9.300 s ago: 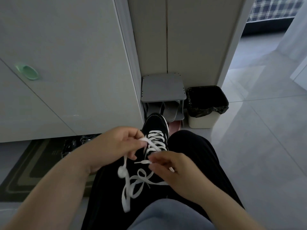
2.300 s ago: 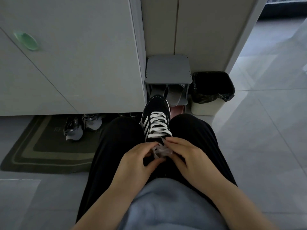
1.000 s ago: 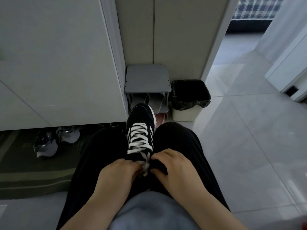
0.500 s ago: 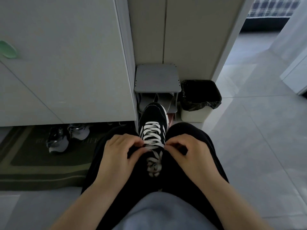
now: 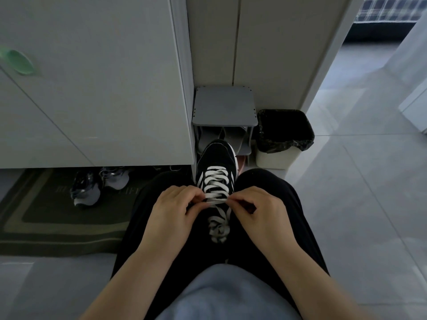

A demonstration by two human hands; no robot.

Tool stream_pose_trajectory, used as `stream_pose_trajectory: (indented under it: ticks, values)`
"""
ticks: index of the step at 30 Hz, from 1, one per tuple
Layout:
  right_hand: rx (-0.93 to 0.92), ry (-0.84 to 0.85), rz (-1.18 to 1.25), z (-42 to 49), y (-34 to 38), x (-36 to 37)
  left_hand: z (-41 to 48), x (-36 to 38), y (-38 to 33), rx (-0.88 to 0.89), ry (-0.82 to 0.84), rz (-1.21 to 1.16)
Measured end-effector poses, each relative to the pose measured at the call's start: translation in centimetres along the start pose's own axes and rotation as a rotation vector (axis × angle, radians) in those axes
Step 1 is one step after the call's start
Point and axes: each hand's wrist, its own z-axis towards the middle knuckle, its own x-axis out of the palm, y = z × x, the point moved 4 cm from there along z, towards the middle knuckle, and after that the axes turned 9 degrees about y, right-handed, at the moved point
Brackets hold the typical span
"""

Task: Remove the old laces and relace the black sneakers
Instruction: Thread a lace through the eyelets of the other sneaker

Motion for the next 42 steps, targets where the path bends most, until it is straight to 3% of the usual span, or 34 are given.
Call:
stream_pose_trajectory:
  ticks: [9,18,25,30,36,42]
  values:
    - [0.058,0.077,0.011,0.8,0.2,-0.6,0.7,-0.9,0.8,-0.090,0.043,-0.096]
    - [0.174,0.119,-0.207,2.2,1.2,0.6,2.5,0.1,0.3,-0.086,0.295,-0.089]
    - [0.173,0.178,-0.118,1.8,0.4,0.3,2.3,-0.9,1.1,-0.119,0.414,-0.040]
    - [0.163,0.120,-0.011,3.1,0.7,-0.9,3.7,-0.7,1.0,-0.185,0.294,-0.093]
    - [0.211,0.245,-0.099,4.6,0.3,0.2,4.6,0.1,0.2,-0.213,0.390,-0.085]
    - [0.190,0.263,-0.041,4.0,-0.1,-0.3,4.3,-0.2,1.2,-0.197,0.419,-0.122]
